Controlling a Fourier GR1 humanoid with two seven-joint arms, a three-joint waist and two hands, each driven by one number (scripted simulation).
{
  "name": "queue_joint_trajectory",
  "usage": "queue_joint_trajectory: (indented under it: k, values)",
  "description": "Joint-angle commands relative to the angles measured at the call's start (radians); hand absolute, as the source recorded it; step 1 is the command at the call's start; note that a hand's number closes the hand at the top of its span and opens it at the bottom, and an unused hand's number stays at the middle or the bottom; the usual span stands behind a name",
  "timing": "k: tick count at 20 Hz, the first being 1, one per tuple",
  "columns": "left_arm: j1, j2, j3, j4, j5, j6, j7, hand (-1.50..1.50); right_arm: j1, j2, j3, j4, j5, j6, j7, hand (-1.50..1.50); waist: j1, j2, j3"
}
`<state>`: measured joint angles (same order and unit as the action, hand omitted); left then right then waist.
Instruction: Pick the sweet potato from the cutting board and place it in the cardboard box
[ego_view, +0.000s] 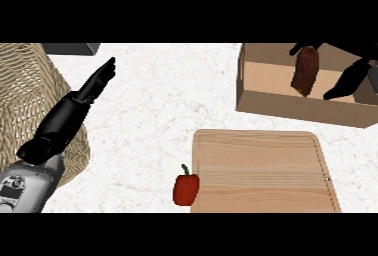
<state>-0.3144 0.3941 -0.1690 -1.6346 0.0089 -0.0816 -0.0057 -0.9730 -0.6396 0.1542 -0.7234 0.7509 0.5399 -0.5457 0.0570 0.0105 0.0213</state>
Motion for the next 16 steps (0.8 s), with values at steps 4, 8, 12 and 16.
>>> queue_joint_trajectory:
  k: [4,8,12,16]
  values:
    - [0.037,0.003,0.025,0.062,0.014,-0.007,-0.01,0.0,-0.043,0.102,-0.269,0.15,-0.314,0.071,-0.108,-1.5,-0.016,0.012,-0.018]
    - [0.05,0.0,0.024,0.037,0.026,-0.013,0.003,0.0,-0.089,0.132,-0.444,0.29,-0.501,0.146,0.041,-1.5,-0.011,0.008,-0.02]
    - [0.067,-0.026,-0.001,0.036,-0.004,0.008,-0.003,0.0,-0.169,0.046,-0.552,0.421,-0.585,0.163,0.18,-1.5,0.001,0.015,-0.02]
    - [0.032,-0.031,-0.001,0.044,-0.017,0.009,-0.002,0.0,-0.188,-0.029,-0.587,0.483,-0.601,0.159,0.191,-1.5,0.009,0.023,-0.019]
